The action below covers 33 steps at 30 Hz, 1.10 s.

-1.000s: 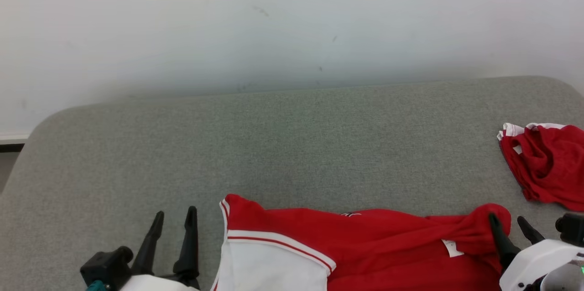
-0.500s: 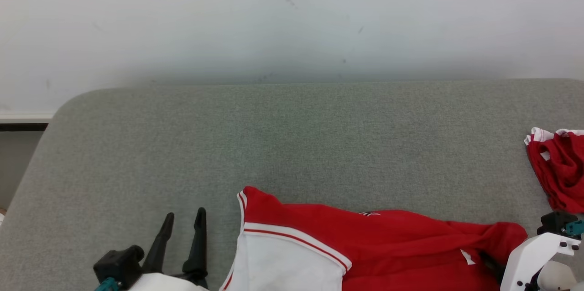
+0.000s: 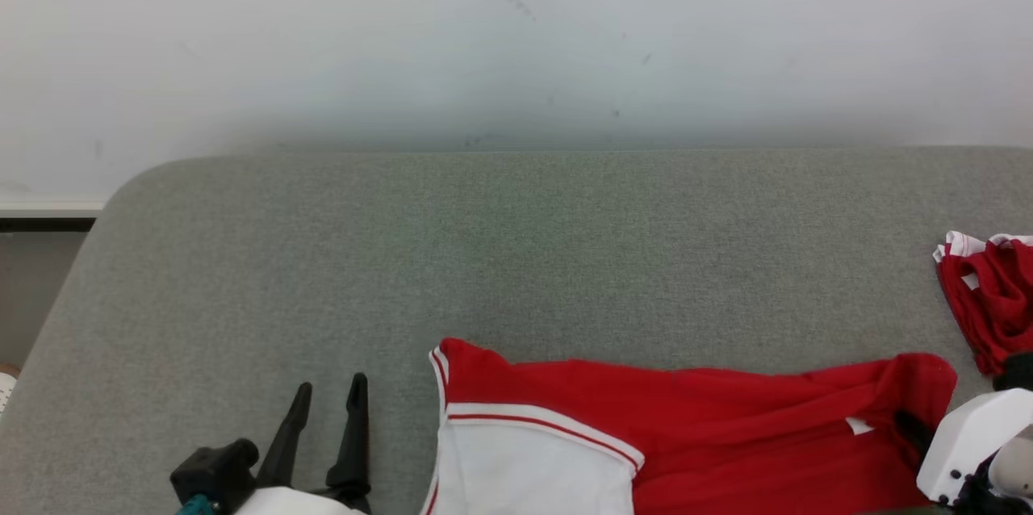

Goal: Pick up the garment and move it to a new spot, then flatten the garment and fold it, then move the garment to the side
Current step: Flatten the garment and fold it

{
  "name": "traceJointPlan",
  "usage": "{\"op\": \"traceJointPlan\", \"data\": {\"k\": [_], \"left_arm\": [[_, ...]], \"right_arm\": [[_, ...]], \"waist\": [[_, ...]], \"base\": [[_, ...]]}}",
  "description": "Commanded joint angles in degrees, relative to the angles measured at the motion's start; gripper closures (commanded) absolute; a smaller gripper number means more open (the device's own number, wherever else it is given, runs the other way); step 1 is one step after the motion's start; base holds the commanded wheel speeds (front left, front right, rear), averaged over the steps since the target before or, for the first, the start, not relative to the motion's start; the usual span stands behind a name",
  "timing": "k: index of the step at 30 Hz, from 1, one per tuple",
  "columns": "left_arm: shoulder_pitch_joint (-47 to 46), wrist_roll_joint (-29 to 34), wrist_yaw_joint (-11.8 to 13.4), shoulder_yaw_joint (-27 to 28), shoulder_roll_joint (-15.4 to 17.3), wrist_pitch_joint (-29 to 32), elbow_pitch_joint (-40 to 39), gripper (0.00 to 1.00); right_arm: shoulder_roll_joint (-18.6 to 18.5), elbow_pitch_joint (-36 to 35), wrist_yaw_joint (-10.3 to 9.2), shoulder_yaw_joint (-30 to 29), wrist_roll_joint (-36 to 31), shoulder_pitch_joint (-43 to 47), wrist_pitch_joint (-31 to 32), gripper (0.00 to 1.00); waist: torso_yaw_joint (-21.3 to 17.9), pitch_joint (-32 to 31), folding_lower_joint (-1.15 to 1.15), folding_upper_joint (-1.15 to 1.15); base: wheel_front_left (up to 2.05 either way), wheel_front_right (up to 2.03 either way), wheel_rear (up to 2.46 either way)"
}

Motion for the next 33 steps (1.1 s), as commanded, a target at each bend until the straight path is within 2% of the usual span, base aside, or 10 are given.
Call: {"op": "traceJointPlan", "data": {"k": [1,6,11,18,25,29,33], "left_arm": [[0.1,0.9,-0.4,0.3,-0.2,-0.1,0.4,0.0],[-0.1,1.4,-1.0,0.8,-0.6,-0.1,1.2,0.0],[-0.1,1.7,-1.6,1.1,-1.0,-0.1,2.3,0.0],[-0.3,2.0,-2.2,1.4,-1.2,-0.1,3.6,0.0],[-0.5,1.9,-2.5,1.4,-1.0,-0.1,4.9,0.0],[-0.7,1.9,-2.8,1.1,-1.2,-0.1,5.4,0.0],[-0.9,1.8,-2.9,0.9,-1.5,-0.1,5.9,0.0]], "right_arm": [[-1.1,-0.2,-0.12,-1.1,-0.5,-0.7,-0.7,1.0],[-2.1,-0.9,-0.12,-3.5,-1.6,-1.9,-1.2,1.0],[-1.9,-5.3,-0.12,-3.5,-0.1,-1.1,-1.6,1.0],[1.8,-17.6,-0.11,0.1,2.9,2.9,-0.1,1.0],[7.2,-26.8,-0.11,6.2,8.6,7.1,3.4,1.0],[8.2,-26.9,-0.11,9.7,10.0,7.6,2.3,1.0],[8.3,-23.9,-0.11,14.2,13.7,6.4,-1.6,1.0]], "waist": [[-0.2,0.0,-0.01,0.0],[-0.6,-0.1,-0.01,0.0],[-0.6,-0.3,-0.01,0.0],[0.3,-1.0,-0.01,0.0],[3.3,-1.8,-0.01,0.0],[5.8,-1.9,-0.01,0.0],[8.4,-1.9,-0.01,0.0]], "base": [[0.0,0.0,0.0],[0.0,0.0,0.0],[0.0,0.0,0.0],[0.0,0.0,0.0],[0.0,0.0,0.0],[0.0,0.0,0.0],[0.0,0.0,0.0]]}}
